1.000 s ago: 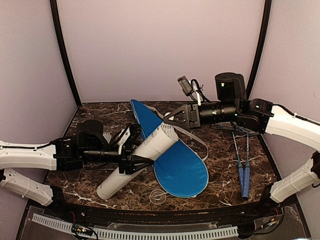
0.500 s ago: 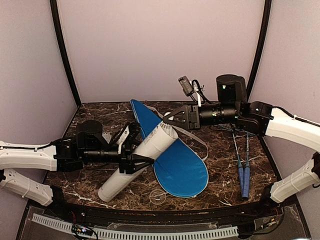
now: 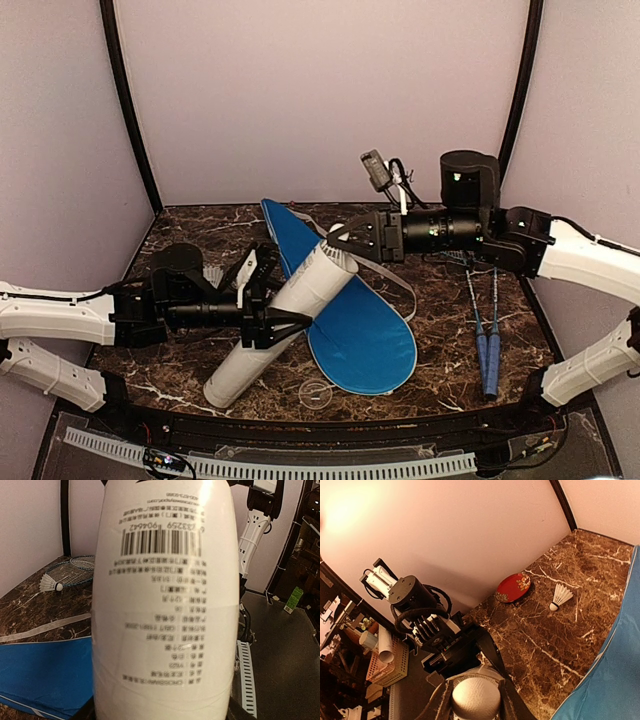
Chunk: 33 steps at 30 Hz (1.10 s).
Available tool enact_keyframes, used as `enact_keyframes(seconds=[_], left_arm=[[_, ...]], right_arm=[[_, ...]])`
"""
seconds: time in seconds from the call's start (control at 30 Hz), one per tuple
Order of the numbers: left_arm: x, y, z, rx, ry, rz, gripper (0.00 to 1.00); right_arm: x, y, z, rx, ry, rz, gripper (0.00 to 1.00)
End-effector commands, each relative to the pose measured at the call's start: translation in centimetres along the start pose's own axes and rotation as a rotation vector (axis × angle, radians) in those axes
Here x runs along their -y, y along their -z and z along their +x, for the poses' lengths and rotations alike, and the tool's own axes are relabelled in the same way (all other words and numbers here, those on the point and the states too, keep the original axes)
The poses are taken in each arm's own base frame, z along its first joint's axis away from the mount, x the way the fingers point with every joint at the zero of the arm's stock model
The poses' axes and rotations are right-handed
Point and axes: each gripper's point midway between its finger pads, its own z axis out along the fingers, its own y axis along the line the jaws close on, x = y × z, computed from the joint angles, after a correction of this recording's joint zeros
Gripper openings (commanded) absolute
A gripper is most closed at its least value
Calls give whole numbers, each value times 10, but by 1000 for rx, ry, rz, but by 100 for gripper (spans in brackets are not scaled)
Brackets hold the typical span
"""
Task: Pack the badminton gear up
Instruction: Press the shuttlecock into the shuttle tube.
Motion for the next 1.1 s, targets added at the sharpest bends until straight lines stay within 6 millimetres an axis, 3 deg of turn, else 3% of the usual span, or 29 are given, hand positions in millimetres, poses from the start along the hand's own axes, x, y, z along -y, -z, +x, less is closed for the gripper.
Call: enact_keyframes(seconds=[0.0, 0.17, 0.37, 0.5, 0.6, 0.7, 0.87, 1.07], left_arm=[[-1, 4, -18, 85, -1, -8, 62], [3, 4, -15, 74, -14, 13, 62], [5, 3, -8, 48, -22, 26, 62], [10, 4, -5, 39, -36, 55, 62], [11, 3, -1, 20, -40, 64, 62], [12, 2, 1, 8, -38, 70, 62], [11, 2, 1, 6, -39, 64, 62], [9, 1, 1, 5, -32, 52, 62]], right_arm=[[-9, 4, 13, -50, -8, -25, 38], [-13, 14, 3, -31, -5, -21, 69], [-17, 29, -24, 53, -1, -15, 78], [3, 29, -38, 75, -27, 70, 71], [0, 25, -46, 75, -10, 51, 64], [-5, 19, -49, 48, 7, 20, 63], [0, 10, -41, -28, 21, 29, 61], [-2, 7, -24, -103, 30, 1, 46]])
